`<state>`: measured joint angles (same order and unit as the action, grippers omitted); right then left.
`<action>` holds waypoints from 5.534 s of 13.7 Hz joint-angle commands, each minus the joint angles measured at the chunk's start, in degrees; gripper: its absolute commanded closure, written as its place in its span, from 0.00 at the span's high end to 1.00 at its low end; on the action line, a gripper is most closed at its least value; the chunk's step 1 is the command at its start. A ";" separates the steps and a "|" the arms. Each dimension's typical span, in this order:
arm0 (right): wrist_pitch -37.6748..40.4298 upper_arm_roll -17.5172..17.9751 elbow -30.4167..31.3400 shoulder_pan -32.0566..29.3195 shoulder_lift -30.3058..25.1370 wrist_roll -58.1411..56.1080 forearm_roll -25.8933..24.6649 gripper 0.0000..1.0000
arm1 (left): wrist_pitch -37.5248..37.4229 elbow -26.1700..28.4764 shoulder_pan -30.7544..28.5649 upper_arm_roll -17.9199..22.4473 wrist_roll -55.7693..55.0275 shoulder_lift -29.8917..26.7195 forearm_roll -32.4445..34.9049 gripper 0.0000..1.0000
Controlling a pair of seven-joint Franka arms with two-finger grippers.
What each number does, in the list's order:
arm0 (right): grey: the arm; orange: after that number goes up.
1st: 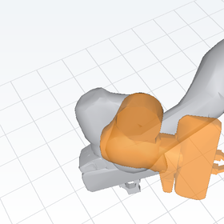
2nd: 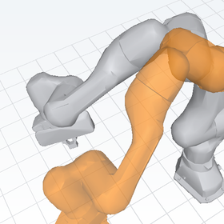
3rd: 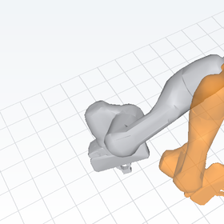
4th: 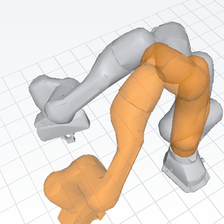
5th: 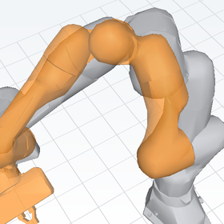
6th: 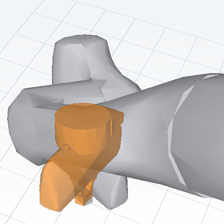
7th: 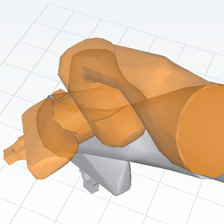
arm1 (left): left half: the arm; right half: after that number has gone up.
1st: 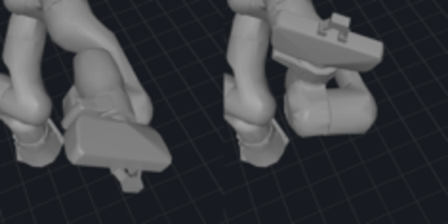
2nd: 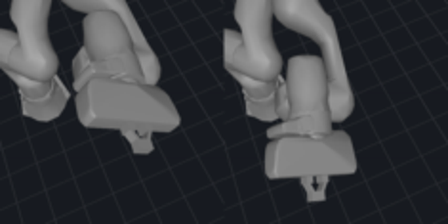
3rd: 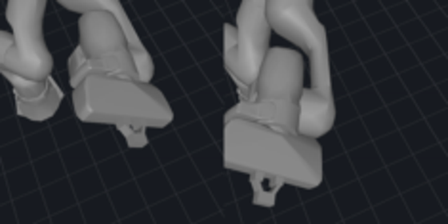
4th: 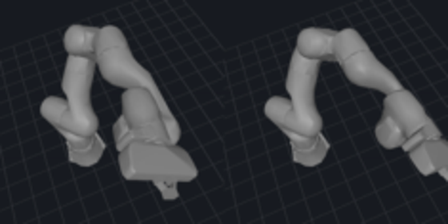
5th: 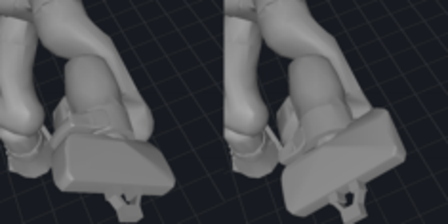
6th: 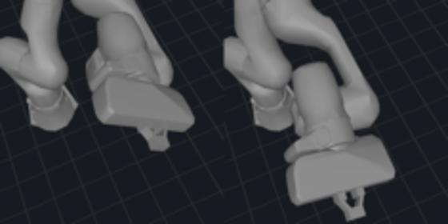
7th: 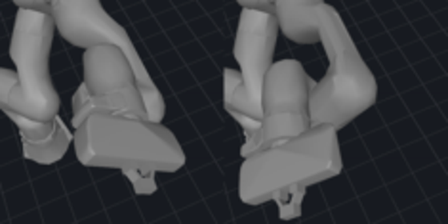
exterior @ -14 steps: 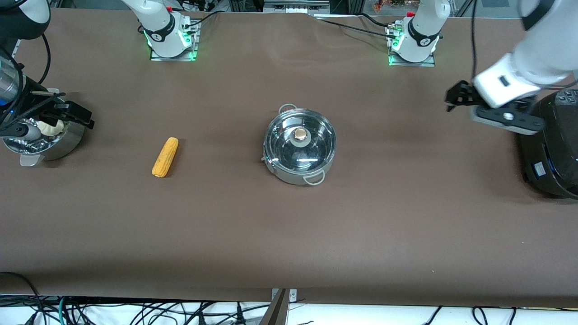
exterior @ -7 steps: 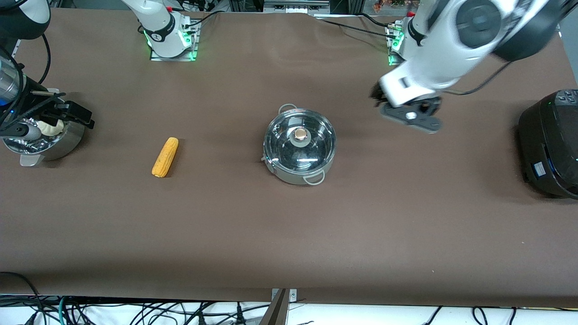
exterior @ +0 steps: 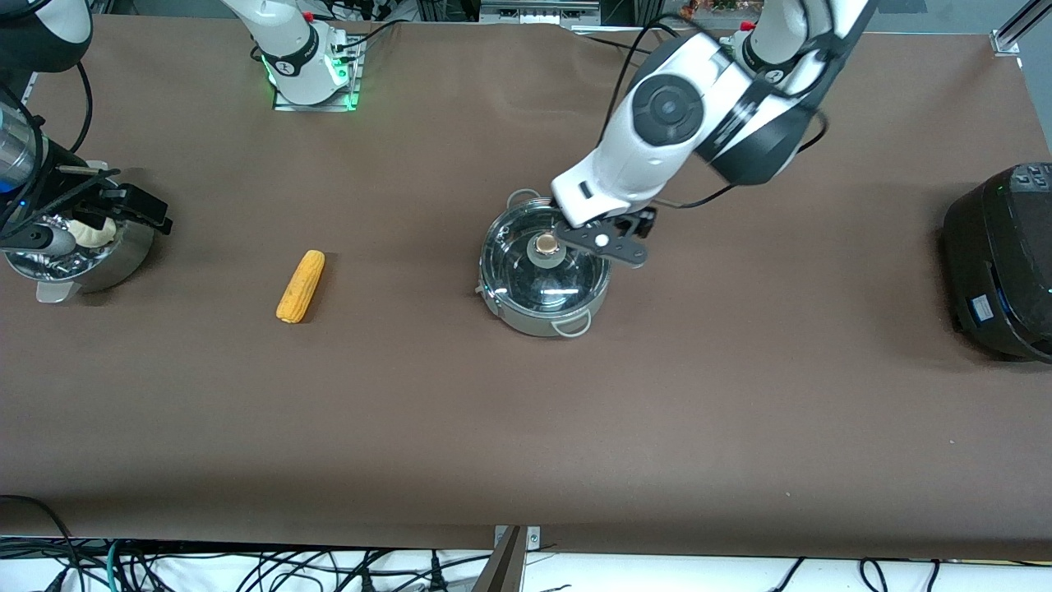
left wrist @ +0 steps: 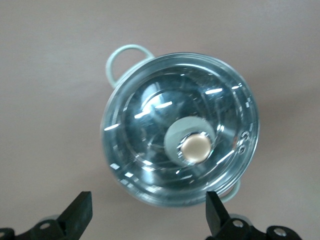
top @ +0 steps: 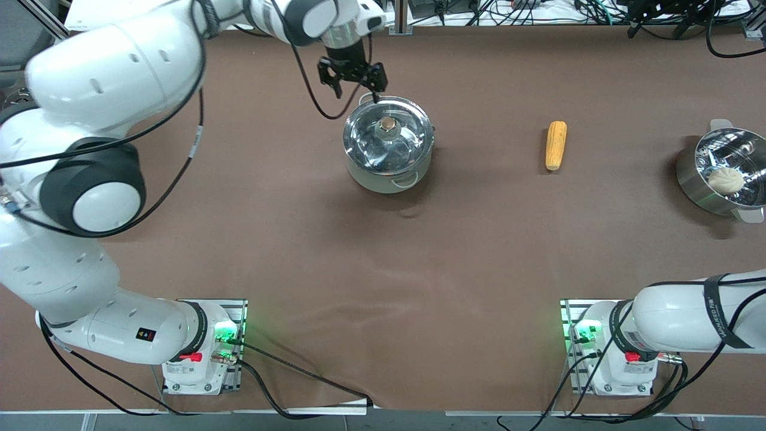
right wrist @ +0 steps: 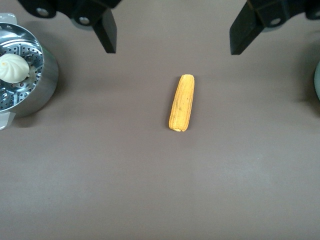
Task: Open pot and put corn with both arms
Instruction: 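Lower the left gripper and grasp the lid knob, then lift the lid off the pot while the right gripper reaches the corn, then set the lid on the table while the right gripper grasps the corn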
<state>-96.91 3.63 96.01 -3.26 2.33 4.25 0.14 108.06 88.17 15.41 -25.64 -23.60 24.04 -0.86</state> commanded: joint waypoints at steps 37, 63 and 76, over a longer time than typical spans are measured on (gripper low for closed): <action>0.76 0.50 0.41 -0.43 -0.67 0.85 -0.76 1.00 | -13.03 -12.76 -2.55 0.24 1.68 4.71 12.91 0.12; -11.96 0.41 4.08 5.02 17.44 11.57 -1.20 1.00 | 22.02 26.00 -36.24 0.42 30.19 3.99 21.78 0.17; -41.51 0.50 23.17 4.93 22.18 20.62 -1.20 1.00 | 16.68 24.95 -35.98 -0.46 27.04 -2.31 21.08 1.00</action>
<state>-136.80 3.71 118.19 1.78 25.03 23.55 -1.00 128.54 112.89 -20.40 -24.92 6.24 26.72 19.05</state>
